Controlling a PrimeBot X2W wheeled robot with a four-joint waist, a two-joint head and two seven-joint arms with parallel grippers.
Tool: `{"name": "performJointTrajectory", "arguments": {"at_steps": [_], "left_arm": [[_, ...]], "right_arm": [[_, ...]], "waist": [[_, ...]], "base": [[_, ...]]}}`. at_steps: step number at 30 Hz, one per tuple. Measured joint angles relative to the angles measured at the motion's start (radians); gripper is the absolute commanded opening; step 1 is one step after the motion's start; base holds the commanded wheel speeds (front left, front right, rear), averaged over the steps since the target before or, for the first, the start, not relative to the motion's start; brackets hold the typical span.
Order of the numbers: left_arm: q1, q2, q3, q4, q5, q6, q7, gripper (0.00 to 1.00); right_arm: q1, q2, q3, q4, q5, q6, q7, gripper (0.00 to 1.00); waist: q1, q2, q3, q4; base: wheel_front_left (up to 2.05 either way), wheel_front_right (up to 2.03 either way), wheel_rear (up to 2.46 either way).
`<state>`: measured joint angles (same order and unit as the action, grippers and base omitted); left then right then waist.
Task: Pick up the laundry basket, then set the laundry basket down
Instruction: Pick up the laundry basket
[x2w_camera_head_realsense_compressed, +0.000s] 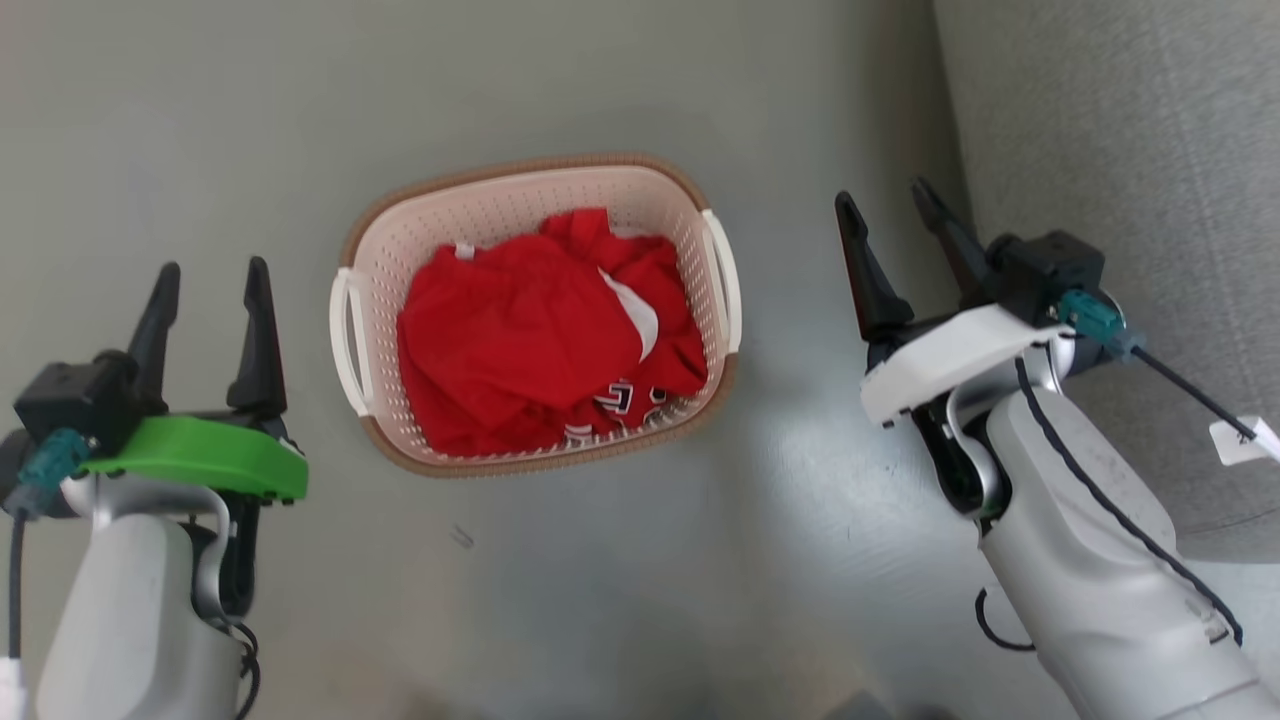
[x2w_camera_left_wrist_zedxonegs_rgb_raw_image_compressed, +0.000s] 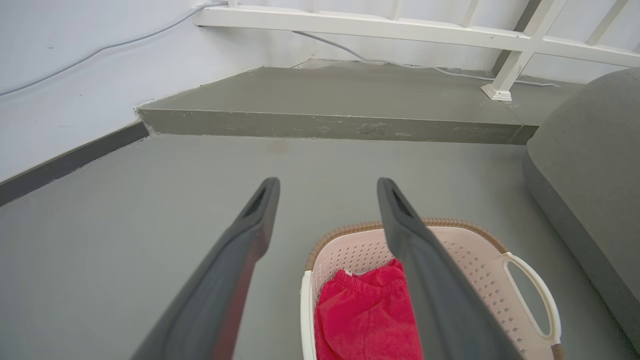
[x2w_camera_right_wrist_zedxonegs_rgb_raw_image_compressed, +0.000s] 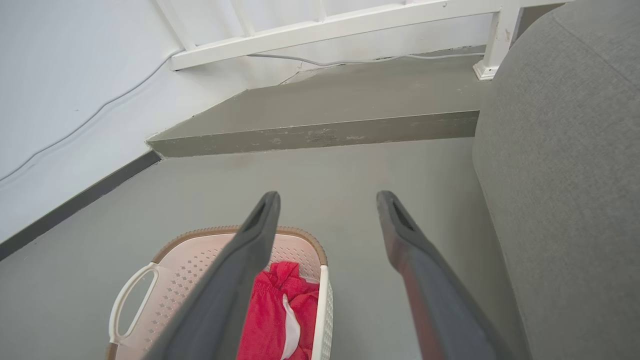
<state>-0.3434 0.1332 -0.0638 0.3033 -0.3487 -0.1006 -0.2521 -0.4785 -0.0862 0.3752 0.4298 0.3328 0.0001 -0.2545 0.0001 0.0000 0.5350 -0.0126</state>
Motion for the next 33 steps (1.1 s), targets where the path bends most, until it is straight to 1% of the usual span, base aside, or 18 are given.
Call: {"name": "performJointTrajectory", "arguments": {"at_steps": [5,14,22,28,33], "left_arm": [[-0.042,0.011,-0.003,0.042,-0.001,-0.007,0.000,1.00],[-0.115,0.026,-0.027,0.131,-0.017,-0.015,0.011,1.00],[-0.187,0.025,-0.047,0.192,-0.039,-0.022,0.015,1.00],[-0.239,0.023,-0.068,0.254,-0.054,-0.023,0.024,1.00],[-0.290,0.018,-0.086,0.318,-0.080,-0.023,0.033,1.00]], "right_arm": [[-0.047,0.005,0.007,0.024,0.000,0.000,0.000,1.00],[-0.122,0.014,0.026,0.102,0.004,0.016,0.012,1.00],[-0.181,0.015,0.027,0.171,0.016,0.018,0.022,1.00],[-0.234,0.016,0.040,0.239,0.024,0.035,0.036,1.00],[-0.287,0.016,0.052,0.294,0.031,0.043,0.038,1.00]], "waist": [[0.0000,0.0000,0.055,0.003],[0.0000,0.0000,0.155,0.007],[0.0001,0.0000,0.224,0.015],[0.0001,0.0000,0.274,0.028],[0.0001,0.0000,0.312,0.042]], "base": [[0.00,0.00,0.00],[0.00,0.00,0.00],[0.00,0.00,0.00],[0.00,0.00,0.00],[0.00,0.00,0.00]]}}
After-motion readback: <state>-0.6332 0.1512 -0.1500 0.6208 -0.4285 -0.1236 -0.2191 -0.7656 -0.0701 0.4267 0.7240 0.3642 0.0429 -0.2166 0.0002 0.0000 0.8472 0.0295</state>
